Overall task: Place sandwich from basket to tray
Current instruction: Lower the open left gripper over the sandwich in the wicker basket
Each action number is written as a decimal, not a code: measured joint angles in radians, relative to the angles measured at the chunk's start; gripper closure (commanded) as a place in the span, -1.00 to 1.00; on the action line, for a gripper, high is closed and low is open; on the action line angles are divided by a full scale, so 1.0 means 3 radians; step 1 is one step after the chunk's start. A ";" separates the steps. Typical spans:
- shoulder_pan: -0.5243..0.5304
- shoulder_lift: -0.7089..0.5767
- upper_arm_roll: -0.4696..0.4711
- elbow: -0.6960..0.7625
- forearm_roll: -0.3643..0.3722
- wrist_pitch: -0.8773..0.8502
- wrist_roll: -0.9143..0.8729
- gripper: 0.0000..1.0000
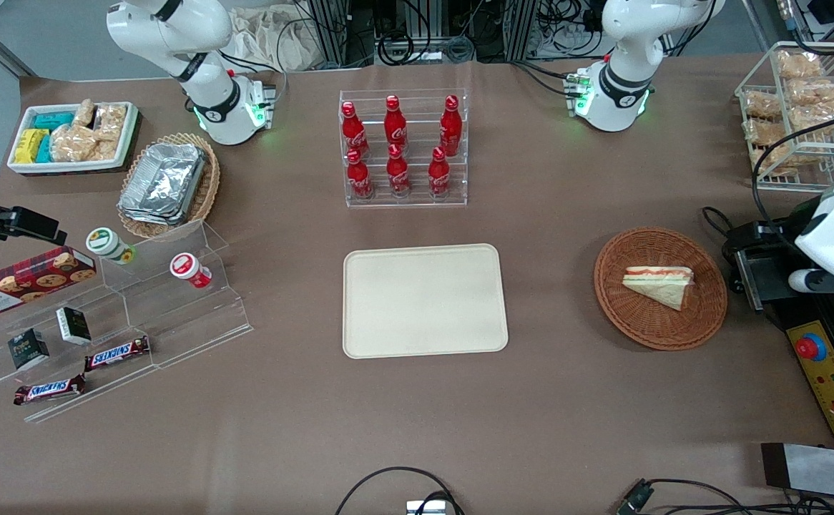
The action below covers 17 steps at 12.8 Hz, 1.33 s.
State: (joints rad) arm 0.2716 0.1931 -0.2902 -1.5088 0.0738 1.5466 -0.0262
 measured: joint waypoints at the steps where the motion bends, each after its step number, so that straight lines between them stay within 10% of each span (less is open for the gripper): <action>1: 0.0001 0.0027 0.0000 0.0037 0.0000 0.0000 -0.0050 -1.00; 6: 0.0002 0.0117 0.0002 0.0058 0.0019 -0.0010 -0.0269 -1.00; 11: -0.0010 0.0217 -0.0007 -0.0503 0.0045 0.0673 -0.2171 -1.00; 17: 0.0023 0.0295 0.0040 -0.1309 0.0050 0.1553 -0.3103 -1.00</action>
State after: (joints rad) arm 0.2784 0.2815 -0.2781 -1.9014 0.0888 2.0125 -0.9569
